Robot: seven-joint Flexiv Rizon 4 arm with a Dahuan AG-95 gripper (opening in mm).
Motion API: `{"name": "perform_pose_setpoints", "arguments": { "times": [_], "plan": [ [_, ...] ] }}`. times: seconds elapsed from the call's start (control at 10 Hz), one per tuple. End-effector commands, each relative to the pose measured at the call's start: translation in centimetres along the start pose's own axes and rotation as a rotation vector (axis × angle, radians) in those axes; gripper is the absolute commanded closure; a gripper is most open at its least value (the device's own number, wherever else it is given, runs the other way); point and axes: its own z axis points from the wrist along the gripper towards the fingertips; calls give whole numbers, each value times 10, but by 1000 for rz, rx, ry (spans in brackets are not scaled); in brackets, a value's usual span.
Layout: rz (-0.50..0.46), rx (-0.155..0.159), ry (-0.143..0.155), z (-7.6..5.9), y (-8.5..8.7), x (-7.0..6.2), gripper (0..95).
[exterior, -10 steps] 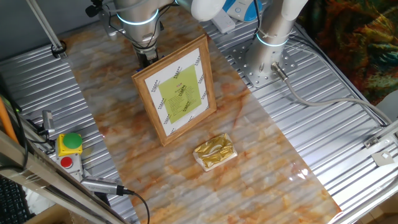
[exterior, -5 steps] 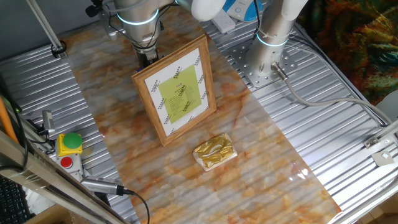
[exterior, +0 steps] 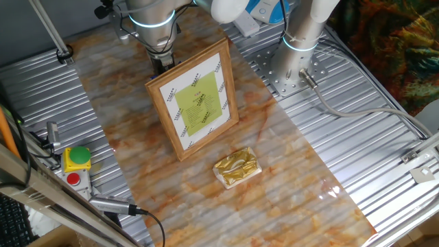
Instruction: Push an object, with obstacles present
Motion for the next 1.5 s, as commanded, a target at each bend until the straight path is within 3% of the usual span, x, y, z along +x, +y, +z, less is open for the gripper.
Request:
{"name": "perform_pose_setpoints", "arguments": {
  "times": [0.1,0.2,1.5],
  "plan": [
    [0,0,0,0,0,0,0],
    [-31,107,-64,0,0,0,950],
    [4,80,-54,-9,-4,0,950]
  ]
}}
